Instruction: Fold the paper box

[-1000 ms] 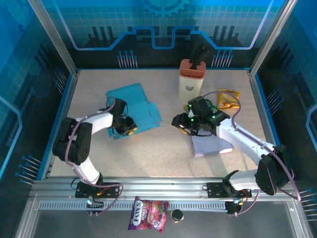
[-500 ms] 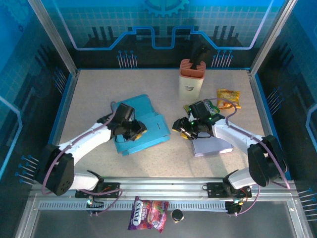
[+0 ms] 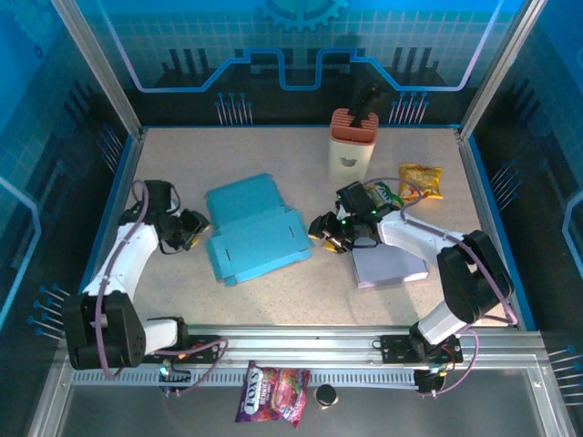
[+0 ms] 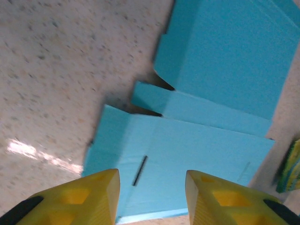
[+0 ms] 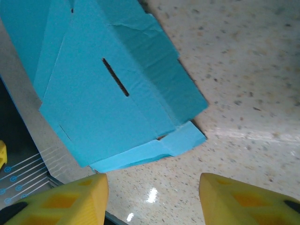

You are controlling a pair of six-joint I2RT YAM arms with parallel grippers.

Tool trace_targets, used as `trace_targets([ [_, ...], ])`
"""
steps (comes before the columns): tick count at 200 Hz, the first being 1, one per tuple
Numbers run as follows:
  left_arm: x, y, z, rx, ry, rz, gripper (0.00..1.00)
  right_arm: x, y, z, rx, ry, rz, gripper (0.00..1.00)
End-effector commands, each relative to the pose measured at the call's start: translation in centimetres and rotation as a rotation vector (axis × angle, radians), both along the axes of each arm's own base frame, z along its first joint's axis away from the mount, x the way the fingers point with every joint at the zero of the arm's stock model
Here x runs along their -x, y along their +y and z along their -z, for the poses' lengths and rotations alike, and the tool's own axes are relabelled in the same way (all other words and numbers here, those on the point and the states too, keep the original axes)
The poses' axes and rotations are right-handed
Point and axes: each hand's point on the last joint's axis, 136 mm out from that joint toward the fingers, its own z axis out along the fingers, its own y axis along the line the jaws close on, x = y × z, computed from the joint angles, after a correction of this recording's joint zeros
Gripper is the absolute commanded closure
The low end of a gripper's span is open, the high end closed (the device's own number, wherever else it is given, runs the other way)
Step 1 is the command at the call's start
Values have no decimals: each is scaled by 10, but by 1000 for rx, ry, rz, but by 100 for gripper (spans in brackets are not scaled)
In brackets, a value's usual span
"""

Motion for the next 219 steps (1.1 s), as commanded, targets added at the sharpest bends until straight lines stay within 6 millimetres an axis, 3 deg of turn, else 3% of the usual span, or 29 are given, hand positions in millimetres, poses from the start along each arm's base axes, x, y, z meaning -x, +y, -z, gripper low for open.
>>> trace_targets([
  [1, -16, -8, 7, 27, -27, 196, 60, 13, 15, 6, 25, 50, -85, 47],
  [32, -26, -1, 28, -17, 19, 295, 60, 11, 25, 20, 53, 82, -105, 47],
  [54, -32, 1, 30, -38, -7, 335, 54, 1, 30, 27, 71, 85, -119, 48],
  [103, -32, 0, 43, -41, 10, 409, 53, -18, 36, 37, 142, 95, -160, 49],
  [176, -32, -16, 61, -3, 32, 445, 52, -34, 10, 73, 253, 160, -187, 51],
  [219, -23, -36, 68, 33, 32, 475, 51, -45, -5, 80, 291, 170, -201, 51],
])
